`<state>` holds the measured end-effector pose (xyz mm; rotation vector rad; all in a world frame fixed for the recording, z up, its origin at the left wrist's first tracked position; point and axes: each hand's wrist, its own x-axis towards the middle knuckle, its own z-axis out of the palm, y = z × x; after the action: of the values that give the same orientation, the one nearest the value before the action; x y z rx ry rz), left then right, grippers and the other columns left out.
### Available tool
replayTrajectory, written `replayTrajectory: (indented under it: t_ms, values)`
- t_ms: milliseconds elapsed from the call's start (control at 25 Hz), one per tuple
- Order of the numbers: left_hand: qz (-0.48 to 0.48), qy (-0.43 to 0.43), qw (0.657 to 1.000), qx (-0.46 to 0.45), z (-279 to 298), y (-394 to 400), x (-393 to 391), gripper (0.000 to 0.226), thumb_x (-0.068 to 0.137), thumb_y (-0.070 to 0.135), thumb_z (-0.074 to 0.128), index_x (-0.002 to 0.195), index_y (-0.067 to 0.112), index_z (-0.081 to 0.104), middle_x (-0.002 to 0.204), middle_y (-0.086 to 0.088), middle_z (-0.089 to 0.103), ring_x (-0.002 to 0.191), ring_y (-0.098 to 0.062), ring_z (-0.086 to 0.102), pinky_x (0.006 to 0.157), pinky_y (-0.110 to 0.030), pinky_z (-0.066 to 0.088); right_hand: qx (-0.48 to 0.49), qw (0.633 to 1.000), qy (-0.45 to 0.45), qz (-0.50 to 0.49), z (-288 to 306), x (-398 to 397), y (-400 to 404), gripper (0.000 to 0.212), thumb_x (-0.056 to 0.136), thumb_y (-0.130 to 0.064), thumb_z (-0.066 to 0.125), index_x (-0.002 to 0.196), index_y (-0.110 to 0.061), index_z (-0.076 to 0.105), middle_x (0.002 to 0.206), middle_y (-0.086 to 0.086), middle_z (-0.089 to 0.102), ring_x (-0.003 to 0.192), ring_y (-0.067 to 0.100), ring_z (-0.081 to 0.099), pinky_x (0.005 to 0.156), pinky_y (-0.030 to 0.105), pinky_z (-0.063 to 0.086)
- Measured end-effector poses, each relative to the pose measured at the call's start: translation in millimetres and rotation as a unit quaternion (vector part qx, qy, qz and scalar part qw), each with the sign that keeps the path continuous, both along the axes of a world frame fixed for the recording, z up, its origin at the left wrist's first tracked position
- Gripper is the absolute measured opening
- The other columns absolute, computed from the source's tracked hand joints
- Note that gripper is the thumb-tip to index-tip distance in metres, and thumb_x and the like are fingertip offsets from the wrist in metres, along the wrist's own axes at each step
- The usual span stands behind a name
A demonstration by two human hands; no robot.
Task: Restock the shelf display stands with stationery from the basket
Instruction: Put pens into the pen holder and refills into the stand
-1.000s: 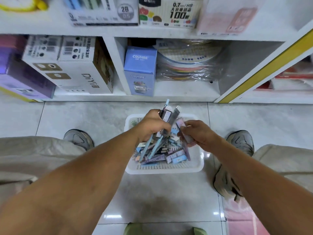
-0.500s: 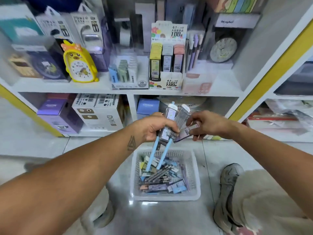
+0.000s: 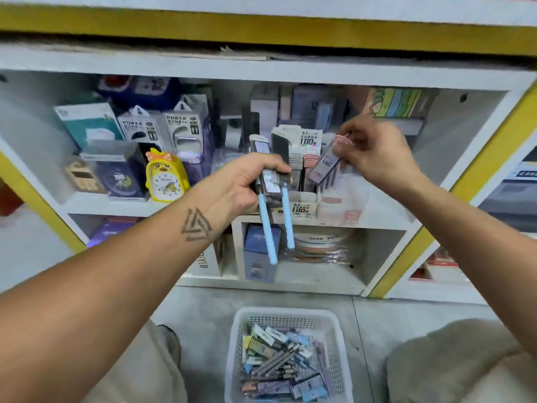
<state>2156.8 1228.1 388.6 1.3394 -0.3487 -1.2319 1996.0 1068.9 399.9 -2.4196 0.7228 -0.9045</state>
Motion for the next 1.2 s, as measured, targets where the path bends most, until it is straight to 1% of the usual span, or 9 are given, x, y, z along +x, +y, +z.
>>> replayTrajectory:
  t_ms: [80, 240, 440, 640, 720, 800, 840, 960, 1200]
  values:
    - [0.045, 0.019, 0.999, -0.012, -0.3, -5.1, 7.7, 0.019, 0.082, -0.004, 0.059, 0.065, 0.006, 0.057, 0.068, -0.010, 0.059, 0.060, -0.022, 0.058, 0.071, -0.034, 0.051, -0.076, 0.997, 0.004, 0.013, -9.7, 10.1, -0.9, 0.010, 0.095, -0.019, 0.066, 0.105, -0.020, 0.066, 0.087, 0.001, 0.072, 0.076, 0.017, 0.068, 0.073, 0.035, 0.056]
    - [0.086, 0.045, 0.995, -0.013, -11.9, -16.7, 19.2, 0.017, 0.082, -0.004, 0.060, 0.068, 0.006, 0.057, 0.073, -0.011, 0.058, 0.064, -0.023, 0.057, 0.072, -0.037, 0.053, -0.167, 0.984, 0.059, 0.020, -36.3, 25.5, -15.3, 0.018, 0.096, -0.016, 0.063, 0.114, -0.017, 0.062, 0.095, 0.010, 0.074, 0.086, 0.033, 0.068, 0.074, 0.040, 0.055]
    - [0.105, 0.054, 0.993, 0.016, -15.8, -26.8, 22.9, 0.017, 0.080, -0.002, 0.062, 0.066, 0.007, 0.057, 0.069, -0.011, 0.059, 0.062, -0.024, 0.057, 0.086, -0.040, 0.053, -0.132, 0.987, 0.088, 0.027, -51.7, 33.7, -27.0, 0.014, 0.096, -0.019, 0.065, 0.109, -0.018, 0.061, 0.092, 0.013, 0.073, 0.080, 0.034, 0.066, 0.069, 0.042, 0.054]
    - [0.090, 0.057, 0.994, 0.019, -13.3, -29.9, 22.2, 0.011, 0.077, -0.001, 0.066, 0.068, 0.005, 0.061, 0.066, -0.010, 0.064, 0.060, -0.023, 0.062, 0.079, -0.037, 0.056, -0.165, 0.974, 0.150, 0.045, -51.0, 42.7, -23.9, 0.021, 0.098, -0.017, 0.062, 0.114, -0.011, 0.074, 0.110, 0.005, 0.068, 0.099, 0.030, 0.064, 0.084, 0.041, 0.053]
    - [0.083, 0.065, 0.994, 0.019, -12.5, -28.7, 23.4, 0.009, 0.076, -0.001, 0.066, 0.070, 0.005, 0.062, 0.067, -0.011, 0.066, 0.061, -0.023, 0.062, 0.078, -0.036, 0.056, -0.002, 0.997, 0.060, 0.037, -44.4, 48.1, -15.4, 0.018, 0.097, -0.016, 0.063, 0.111, -0.014, 0.074, 0.099, 0.002, 0.071, 0.085, 0.025, 0.066, 0.076, 0.035, 0.054]
    - [0.062, 0.069, 0.996, 0.004, -13.2, -26.7, 25.7, 0.010, 0.078, -0.002, 0.064, 0.070, 0.004, 0.064, 0.067, -0.011, 0.066, 0.060, -0.023, 0.063, 0.075, -0.036, 0.057, 0.252, 0.963, -0.034, 0.089, -33.5, 54.1, -2.3, 0.012, 0.097, -0.018, 0.065, 0.107, -0.014, 0.071, 0.089, 0.010, 0.075, 0.064, 0.022, 0.062, 0.054, 0.030, 0.049]
    - [0.041, 0.071, 0.997, -0.009, -13.6, -24.8, 26.0, 0.012, 0.080, -0.003, 0.062, 0.070, 0.004, 0.066, 0.067, -0.011, 0.067, 0.059, -0.022, 0.064, 0.069, -0.035, 0.058, 0.320, 0.940, -0.055, 0.109, -29.0, 57.2, 3.2, 0.014, 0.097, -0.021, 0.066, 0.107, -0.012, 0.070, 0.090, 0.012, 0.075, 0.059, 0.018, 0.060, 0.050, 0.027, 0.045]
    - [-0.021, 0.092, 0.995, -0.036, -16.5, -21.1, 24.0, 0.029, 0.085, -0.006, 0.055, 0.065, 0.001, 0.074, 0.067, -0.013, 0.070, 0.056, -0.024, 0.070, 0.053, -0.034, 0.058, 0.404, 0.905, -0.053, 0.119, -23.2, 65.4, 12.5, 0.026, 0.091, -0.029, 0.072, 0.109, -0.010, 0.069, 0.085, 0.010, 0.072, 0.058, 0.013, 0.058, 0.052, 0.026, 0.041]
    - [-0.015, 0.093, 0.995, -0.038, -19.2, -26.8, 15.8, 0.014, 0.082, -0.003, 0.065, 0.076, 0.000, 0.077, 0.081, -0.015, 0.074, 0.069, -0.026, 0.073, 0.066, -0.039, 0.062, 0.514, 0.846, -0.091, 0.109, -25.4, 66.6, 15.6, 0.013, 0.082, -0.007, 0.078, 0.080, -0.008, 0.065, 0.069, 0.008, 0.067, 0.053, 0.014, 0.058, 0.046, 0.022, 0.048]
